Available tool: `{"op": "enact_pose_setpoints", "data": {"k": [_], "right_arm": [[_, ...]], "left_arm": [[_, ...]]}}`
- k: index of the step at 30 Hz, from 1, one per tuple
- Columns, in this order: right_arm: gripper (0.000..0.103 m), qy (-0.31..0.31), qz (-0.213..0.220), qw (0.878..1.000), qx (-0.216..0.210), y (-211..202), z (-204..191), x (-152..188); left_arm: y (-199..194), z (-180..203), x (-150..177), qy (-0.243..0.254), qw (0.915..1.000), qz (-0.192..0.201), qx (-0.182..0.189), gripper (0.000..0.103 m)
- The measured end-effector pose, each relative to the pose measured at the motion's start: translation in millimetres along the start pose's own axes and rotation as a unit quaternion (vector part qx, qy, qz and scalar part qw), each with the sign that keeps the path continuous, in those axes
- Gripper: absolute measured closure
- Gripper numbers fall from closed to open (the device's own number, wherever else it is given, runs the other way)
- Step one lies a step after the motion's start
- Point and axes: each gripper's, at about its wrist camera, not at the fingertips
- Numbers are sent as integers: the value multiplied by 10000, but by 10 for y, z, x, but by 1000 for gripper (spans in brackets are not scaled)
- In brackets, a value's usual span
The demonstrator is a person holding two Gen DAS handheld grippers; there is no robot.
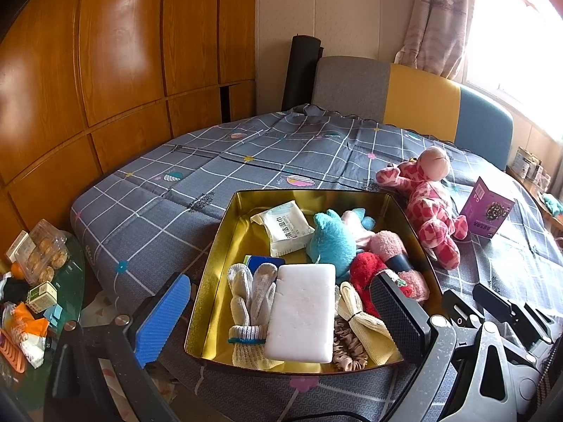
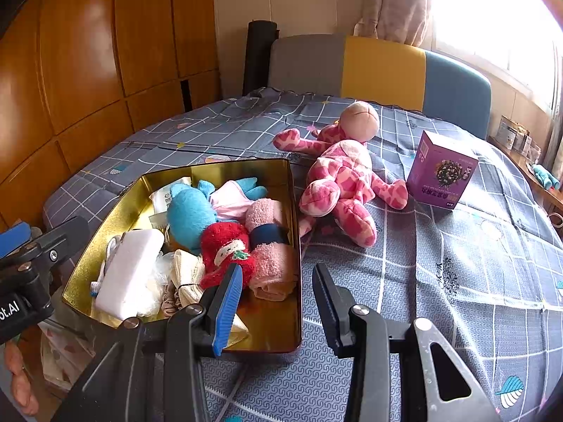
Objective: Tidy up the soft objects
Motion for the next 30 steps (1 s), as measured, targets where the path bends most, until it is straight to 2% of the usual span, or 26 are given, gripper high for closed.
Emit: {"op": "enact_pose_setpoints", "data": {"k": [26,30], "right_arm": [[61,16,-8,10000,5,6,0,13],[61,48,-15,10000,15,17,15,18]], "left_arm": [[22,-1,7,4,10000,-60,6,0],[-9,-41,-8,-75,9998,64,181,1]]}}
Point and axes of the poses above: each gripper's, at about its wrist camera, not at the fingertips, and y roughly the way its jaws point, z to its right, x to its underside, and after that the axes turned 12 degrees about x, right-handed
